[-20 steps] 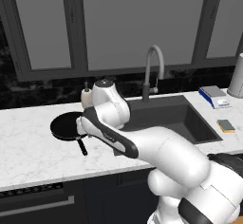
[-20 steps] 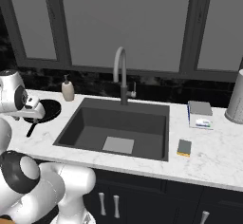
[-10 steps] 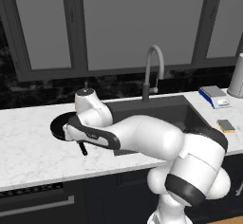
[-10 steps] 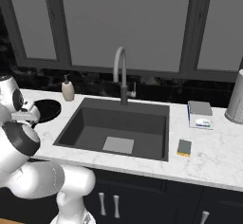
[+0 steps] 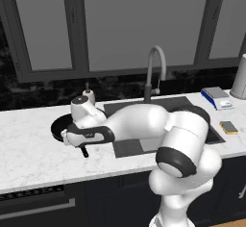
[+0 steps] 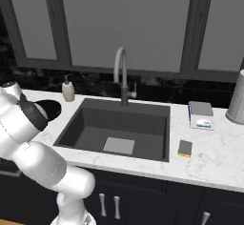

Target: Pick the pan and sponge and place them into the sink. Then turn on the water.

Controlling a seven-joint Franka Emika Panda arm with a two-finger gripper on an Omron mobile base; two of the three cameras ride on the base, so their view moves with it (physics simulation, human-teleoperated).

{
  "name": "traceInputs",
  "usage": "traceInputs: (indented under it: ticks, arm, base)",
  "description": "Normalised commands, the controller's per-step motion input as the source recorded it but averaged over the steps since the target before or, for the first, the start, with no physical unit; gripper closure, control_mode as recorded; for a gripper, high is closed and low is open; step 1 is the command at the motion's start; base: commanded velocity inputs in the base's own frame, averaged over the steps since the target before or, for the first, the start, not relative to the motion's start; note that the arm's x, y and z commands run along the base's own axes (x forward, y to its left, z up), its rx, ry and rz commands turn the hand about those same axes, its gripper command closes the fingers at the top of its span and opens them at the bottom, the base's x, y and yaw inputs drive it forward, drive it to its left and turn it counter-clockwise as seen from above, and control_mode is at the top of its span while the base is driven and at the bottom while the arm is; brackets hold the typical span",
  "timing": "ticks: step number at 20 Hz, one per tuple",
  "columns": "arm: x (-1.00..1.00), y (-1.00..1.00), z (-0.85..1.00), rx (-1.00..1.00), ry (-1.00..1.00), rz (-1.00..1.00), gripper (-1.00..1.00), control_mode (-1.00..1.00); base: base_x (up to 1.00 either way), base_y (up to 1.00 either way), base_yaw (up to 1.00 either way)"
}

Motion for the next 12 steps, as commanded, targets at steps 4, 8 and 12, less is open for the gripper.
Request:
traceInputs:
  ticks: [4, 8, 12]
  arm:
    - [0.33, 0.00, -0.15, 0.00, 0.00, 0.00, -1.00, -1.00]
    - [0.27, 0.23, -0.29, -0.02, 0.04, 0.00, -1.00, -1.00]
    - [0.30, 0.28, -0.38, -0.04, 0.09, 0.00, -1.00, -1.00]
  base:
    - [0.00, 0.00, 0.00]
    - [0.00, 0.00, 0.00]
    - [0.00, 0.00, 0.00]
